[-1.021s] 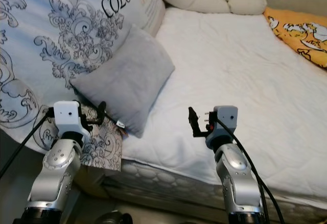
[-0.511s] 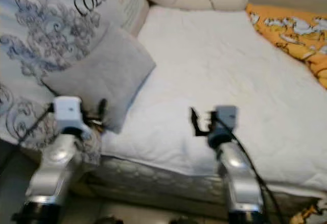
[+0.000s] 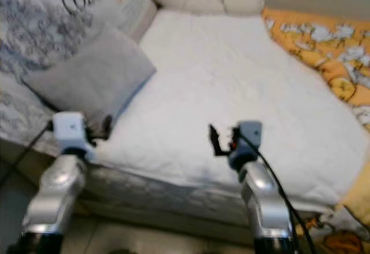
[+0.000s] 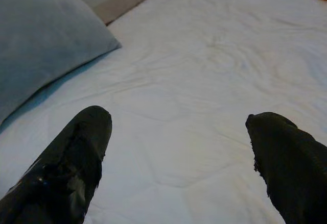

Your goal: Clean up the room

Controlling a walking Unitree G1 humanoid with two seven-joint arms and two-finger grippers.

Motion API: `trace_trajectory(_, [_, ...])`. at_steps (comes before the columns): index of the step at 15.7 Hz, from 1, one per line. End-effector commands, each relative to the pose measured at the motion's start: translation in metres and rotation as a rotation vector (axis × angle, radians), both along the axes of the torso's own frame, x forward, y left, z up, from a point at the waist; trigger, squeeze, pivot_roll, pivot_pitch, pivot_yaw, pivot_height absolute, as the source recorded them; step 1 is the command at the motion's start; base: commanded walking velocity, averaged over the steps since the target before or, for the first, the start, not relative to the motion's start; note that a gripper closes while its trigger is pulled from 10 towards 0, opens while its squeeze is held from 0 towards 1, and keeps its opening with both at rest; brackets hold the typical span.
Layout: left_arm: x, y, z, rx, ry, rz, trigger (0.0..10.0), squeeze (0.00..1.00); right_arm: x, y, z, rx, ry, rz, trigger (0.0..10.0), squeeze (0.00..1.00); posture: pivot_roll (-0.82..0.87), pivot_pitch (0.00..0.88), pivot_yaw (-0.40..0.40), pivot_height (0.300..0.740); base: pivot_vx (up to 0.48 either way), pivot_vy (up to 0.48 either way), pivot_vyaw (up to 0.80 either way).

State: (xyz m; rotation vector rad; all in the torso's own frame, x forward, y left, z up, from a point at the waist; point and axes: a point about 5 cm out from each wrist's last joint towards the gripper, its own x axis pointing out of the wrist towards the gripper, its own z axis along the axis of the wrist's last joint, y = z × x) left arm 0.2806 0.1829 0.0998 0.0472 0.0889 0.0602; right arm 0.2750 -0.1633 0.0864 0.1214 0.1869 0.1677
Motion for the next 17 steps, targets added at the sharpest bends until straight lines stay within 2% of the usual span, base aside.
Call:
trace_trajectory(1, [0.001,-0.006,0.001,0.001,-0.008,-0.008,10.0,0.93,0.001,-0.007,0.001,-0.033,-0.009,-0.016,10.0,0.0,0.02,0.007,0.008,0.74,0.0,-0.352,0.0])
trace_trajectory(5, [0.006,-0.009,0.005,-0.009,-0.01,-0.028,10.0,0.93,0.004,-0.01,0.004,-0.046,-0.016,-0.027,10.0,0.0,0.02,0.015,0.019,0.74,0.0,-0.354,0.0])
trace_trajectory(6, [0.004,-0.008,0.002,-0.019,-0.005,-0.016,10.0,0.93,0.006,-0.013,0.006,-0.199,-0.057,-0.028,10.0,0.0,0.02,0.005,0.021,0.74,0.0,-0.349,0.0])
trace_trajectory(7, [0.002,-0.008,-0.002,-0.024,0.004,-0.009,10.0,0.93,0.007,-0.014,0.007,-0.088,-0.043,-0.024,10.0,0.0,0.02,0.005,0.021,0.74,0.0,-0.345,0.0])
trace_trajectory(8, [0.0,-0.01,-0.001,-0.018,0.003,-0.015,10.0,0.93,0.009,-0.014,0.011,-0.119,-0.066,-0.033,10.0,0.0,0.03,0.007,0.004,0.74,0.0,-0.345,0.0])
trace_trajectory(9, [0.0,-0.008,0.001,-0.013,-0.005,-0.002,10.0,0.93,0.01,-0.014,0.012,-0.109,-0.068,-0.062,10.0,0.0,0.04,0.011,-0.006,0.74,0.0,-0.345,0.0])
trace_trajectory(11, [-0.001,-0.004,0.003,-0.01,-0.01,0.009,10.0,0.93,0.007,-0.009,0.008,-0.032,-0.032,-0.042,10.0,0.0,0.05,0.018,-0.009,0.74,0.0,-0.339,0.0])
trace_trajectory(14, [-0.002,-0.002,0.003,-0.006,-0.006,0.01,10.0,0.93,0.007,-0.007,0.006,-0.073,-0.023,-0.057,10.0,0.0,0.05,0.022,-0.005,0.74,0.0,-0.34,0.0])
trace_trajectory(17, [-0.003,-0.006,0.002,-0.007,-0.003,0.0,10.0,0.93,0.007,-0.011,0.006,-0.047,-0.028,-0.056,10.0,0.0,0.05,0.029,-0.004,0.74,0.0,-0.342,0.0])
